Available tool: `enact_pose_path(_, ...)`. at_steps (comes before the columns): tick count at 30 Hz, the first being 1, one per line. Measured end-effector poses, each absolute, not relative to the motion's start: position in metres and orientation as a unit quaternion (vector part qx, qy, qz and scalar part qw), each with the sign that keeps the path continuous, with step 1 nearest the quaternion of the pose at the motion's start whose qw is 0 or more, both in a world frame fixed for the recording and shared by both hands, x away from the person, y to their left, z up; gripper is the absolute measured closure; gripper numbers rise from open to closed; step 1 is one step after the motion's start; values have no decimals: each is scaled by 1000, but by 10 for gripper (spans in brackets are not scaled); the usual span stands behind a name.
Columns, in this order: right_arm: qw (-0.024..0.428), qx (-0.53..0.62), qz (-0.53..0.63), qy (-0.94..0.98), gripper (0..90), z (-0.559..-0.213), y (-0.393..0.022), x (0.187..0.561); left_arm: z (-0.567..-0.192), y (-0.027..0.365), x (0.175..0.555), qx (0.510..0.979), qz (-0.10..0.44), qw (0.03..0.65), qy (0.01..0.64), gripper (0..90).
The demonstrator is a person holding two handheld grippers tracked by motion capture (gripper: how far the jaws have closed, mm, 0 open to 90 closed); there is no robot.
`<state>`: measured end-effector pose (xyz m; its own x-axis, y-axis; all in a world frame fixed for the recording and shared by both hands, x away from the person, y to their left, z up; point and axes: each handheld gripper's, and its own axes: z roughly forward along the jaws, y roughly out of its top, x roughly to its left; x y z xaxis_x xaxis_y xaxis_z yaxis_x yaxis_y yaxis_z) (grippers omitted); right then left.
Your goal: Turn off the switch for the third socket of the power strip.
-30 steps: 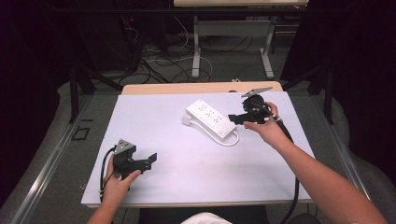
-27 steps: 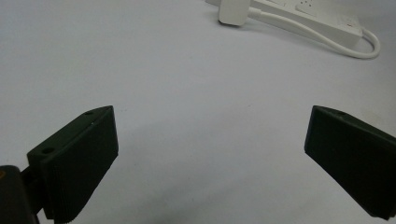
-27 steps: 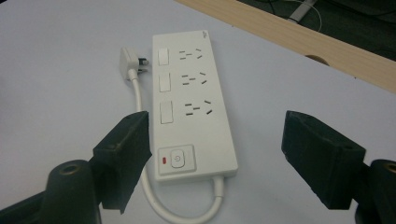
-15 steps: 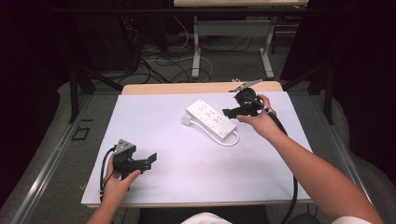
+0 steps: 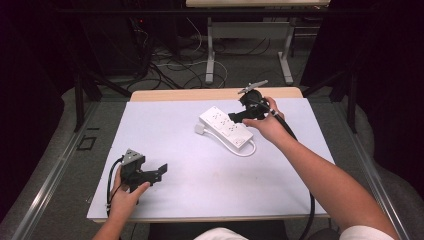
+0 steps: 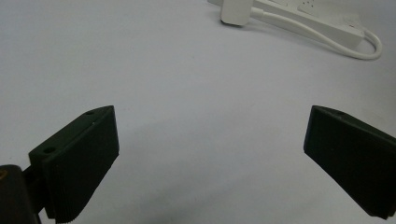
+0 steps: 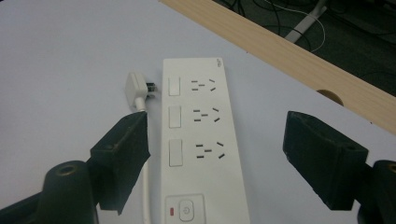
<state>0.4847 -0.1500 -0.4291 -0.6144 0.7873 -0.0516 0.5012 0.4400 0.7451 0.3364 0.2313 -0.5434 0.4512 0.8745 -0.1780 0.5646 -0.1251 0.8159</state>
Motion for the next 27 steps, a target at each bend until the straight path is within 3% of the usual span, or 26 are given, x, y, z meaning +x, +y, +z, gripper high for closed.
enact_pose_path(27,200,366,342,842,264,-436,-100,510,-544,231,337,728,178,441,494,35)
